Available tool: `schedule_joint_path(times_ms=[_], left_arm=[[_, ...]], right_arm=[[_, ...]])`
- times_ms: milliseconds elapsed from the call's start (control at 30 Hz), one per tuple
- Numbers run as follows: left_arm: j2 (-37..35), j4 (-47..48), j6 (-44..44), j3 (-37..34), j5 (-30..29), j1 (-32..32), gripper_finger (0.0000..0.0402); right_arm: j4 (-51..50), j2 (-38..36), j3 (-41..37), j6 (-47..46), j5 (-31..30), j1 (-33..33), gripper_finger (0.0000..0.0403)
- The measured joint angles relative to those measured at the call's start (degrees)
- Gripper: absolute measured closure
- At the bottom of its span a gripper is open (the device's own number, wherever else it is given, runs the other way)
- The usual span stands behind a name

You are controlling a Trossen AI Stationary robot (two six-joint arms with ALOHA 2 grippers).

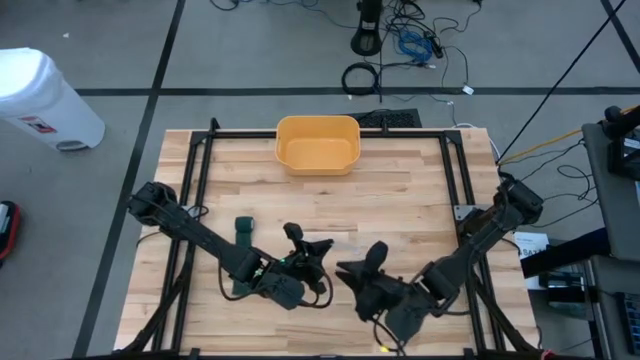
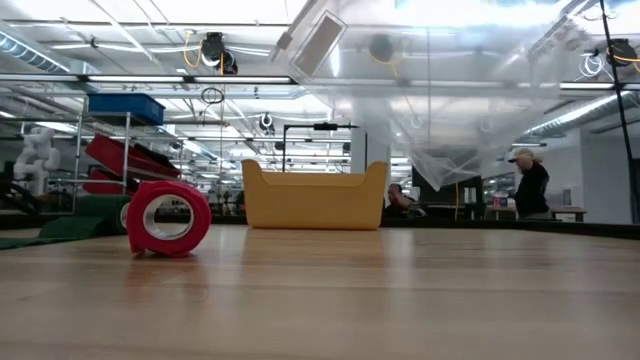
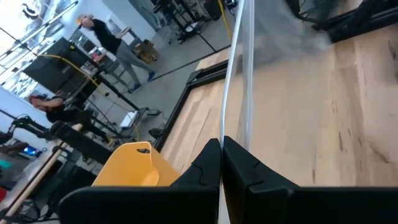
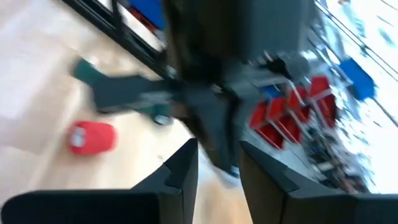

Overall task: Roll bandage
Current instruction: Open the transparent zip bag

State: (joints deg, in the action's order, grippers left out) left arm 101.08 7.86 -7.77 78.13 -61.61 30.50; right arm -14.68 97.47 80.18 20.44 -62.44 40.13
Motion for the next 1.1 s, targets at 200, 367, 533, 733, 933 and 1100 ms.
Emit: schedule_joint_path(times_ms=[200,367,533,733,933,1100], left_arm=[[0.0,0.12,0.02,0.0,1.45,-0.02,0.0397],[-0.02,0.21,-0.03,0.0,1.51,0.0,0.0397],[-0.02,0.15,-0.82,0.0,1.53,0.24,0.0397],[-0.02,-0.13,-3.08,0.04,1.55,0.76,0.0397],[-0.02,-0.05,-3.4,0.04,1.51,0.82,0.0398],[-0.02,-0.15,-5.09,0.04,1.41,1.52,0.0398]], right_arm=[[0.0,0.5,0.0,1.26,-1.59,-1.57,0.0307],[-0.59,0.53,0.02,0.58,1.12,-2.29,0.0307],[-3.75,0.53,0.04,-1.97,1.03,-3.03,0.0307],[-5.88,0.53,0.04,-4.59,0.47,-4.14,0.0307],[-7.93,0.53,0.07,-6.78,-2.03,-4.45,0.0307],[-10.14,0.53,0.07,-9.02,-2.03,-4.41,0.0307]])
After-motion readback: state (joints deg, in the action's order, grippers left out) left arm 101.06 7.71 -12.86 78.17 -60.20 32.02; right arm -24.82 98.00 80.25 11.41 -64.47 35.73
